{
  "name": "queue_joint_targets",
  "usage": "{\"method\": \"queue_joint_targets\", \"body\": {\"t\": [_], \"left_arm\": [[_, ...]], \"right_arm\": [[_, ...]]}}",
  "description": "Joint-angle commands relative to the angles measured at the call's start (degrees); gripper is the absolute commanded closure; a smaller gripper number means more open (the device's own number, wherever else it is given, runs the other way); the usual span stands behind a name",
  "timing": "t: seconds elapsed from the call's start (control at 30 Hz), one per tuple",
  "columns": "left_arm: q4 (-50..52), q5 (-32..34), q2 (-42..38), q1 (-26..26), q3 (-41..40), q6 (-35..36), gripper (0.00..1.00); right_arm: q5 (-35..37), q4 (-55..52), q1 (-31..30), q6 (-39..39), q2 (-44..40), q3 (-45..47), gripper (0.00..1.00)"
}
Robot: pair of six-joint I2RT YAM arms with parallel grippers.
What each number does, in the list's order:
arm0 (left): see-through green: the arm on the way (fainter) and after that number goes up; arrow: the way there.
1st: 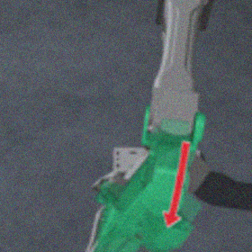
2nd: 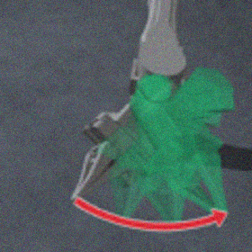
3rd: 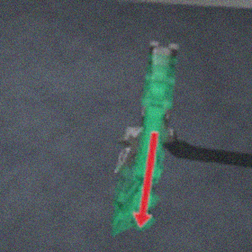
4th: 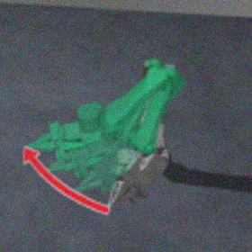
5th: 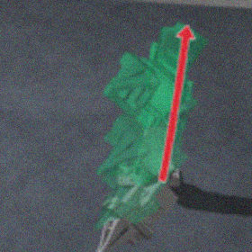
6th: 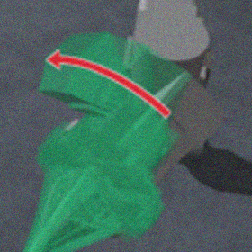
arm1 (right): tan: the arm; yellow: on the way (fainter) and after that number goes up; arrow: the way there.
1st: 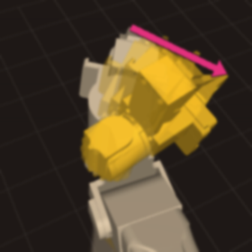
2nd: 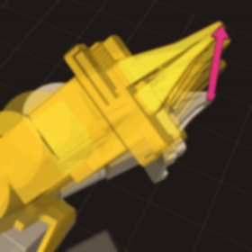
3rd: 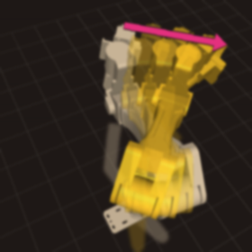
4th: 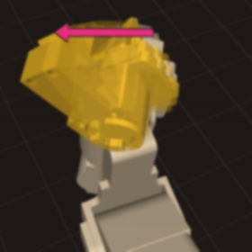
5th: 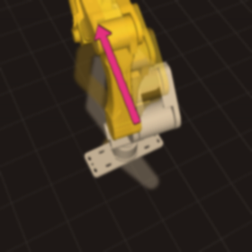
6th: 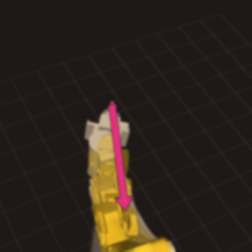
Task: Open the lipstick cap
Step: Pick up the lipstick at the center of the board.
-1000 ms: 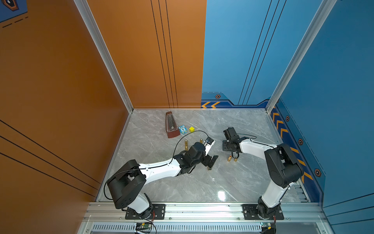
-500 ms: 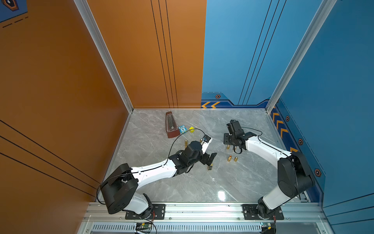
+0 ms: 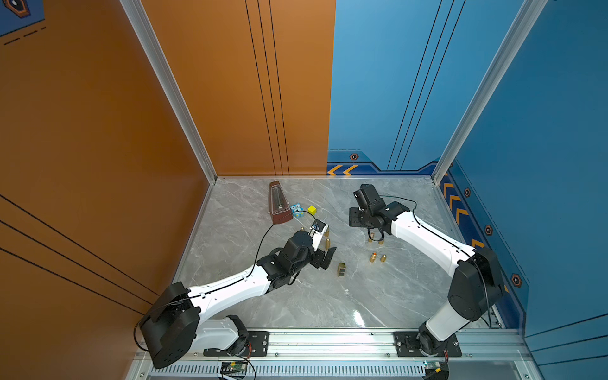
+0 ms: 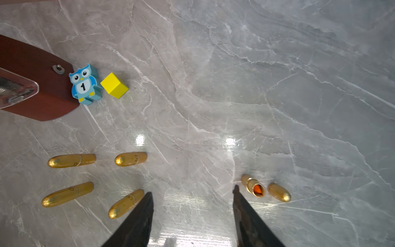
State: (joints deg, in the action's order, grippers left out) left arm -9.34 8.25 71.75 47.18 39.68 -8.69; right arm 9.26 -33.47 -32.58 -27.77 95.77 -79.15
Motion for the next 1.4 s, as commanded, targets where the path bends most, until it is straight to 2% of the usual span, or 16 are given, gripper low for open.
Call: {"method": "queue_joint_targets", "body": {"t": [0.0, 0.23, 0.5, 0.6, 0.77, 0.93, 1.1, 1.23, 1.37], "left_arm": [[2.5, 1.2, -2.5, -1.2, -2.0, -1.1, 0.01], [3.1, 1.2, -5.8, -3.5, -5.2, -1.9, 0.01], [3.1, 0.4, -8.3, -5.4, -7.6, -2.8, 0.01], [3.1, 0.2, -8.0, -6.1, -7.7, -2.9, 0.01], [3.0, -0.6, -7.9, -6.8, -7.7, -3.1, 0.01], [3.0, -1.3, -7.7, -7.2, -7.4, -2.7, 0.01], [3.1, -1.2, -7.8, -7.8, -6.7, -3.2, 0.01], [3.1, -1.8, -8.2, -8.5, -6.3, -3.8, 0.01], [3.1, -1.8, -9.5, -9.3, -7.0, -4.4, 0.01]], "right_arm": [[0.8, -4.0, -2.5, -3.9, 3.8, -2.5, 0.39], [-1.0, -4.7, -5.2, -7.6, 11.6, -8.4, 0.38], [-0.4, -6.0, -5.7, -10.1, 19.5, -14.3, 0.38], [-2.4, -6.0, -5.7, -10.1, 22.1, -16.4, 0.39], [-2.2, -6.0, -7.0, -9.3, 24.6, -18.7, 0.39], [0.4, -6.4, -6.4, -9.9, 23.5, -17.7, 0.39], [-3.9, -5.9, -7.1, -4.0, 24.9, -20.4, 0.39], [-8.2, -5.9, -6.4, 0.1, 28.8, -23.2, 0.44], [-9.2, -6.1, -5.6, 2.6, 31.2, -26.1, 0.44]]}}
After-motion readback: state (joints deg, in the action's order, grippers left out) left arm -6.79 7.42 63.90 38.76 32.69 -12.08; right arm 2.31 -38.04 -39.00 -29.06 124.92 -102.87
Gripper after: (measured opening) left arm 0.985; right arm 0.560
